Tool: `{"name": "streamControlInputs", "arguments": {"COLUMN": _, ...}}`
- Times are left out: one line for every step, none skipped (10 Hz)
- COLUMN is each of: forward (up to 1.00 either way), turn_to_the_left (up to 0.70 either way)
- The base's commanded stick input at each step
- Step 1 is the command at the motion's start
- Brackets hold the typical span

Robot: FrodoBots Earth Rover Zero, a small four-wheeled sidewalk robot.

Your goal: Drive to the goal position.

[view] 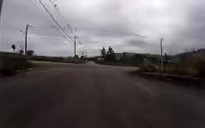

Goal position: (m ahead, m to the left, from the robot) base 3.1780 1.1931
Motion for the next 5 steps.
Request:
{"name": "streamControlInputs", "arguments": {"forward": 0.7, "turn_to_the_left": 0.0}}
{"name": "streamControlInputs", "arguments": {"forward": 0.7, "turn_to_the_left": 0.0}}
{"name": "streamControlInputs", "arguments": {"forward": 0.7, "turn_to_the_left": 0.0}}
{"name": "streamControlInputs", "arguments": {"forward": 0.7, "turn_to_the_left": 0.0}}
{"name": "streamControlInputs", "arguments": {"forward": 0.7, "turn_to_the_left": 0.0}}
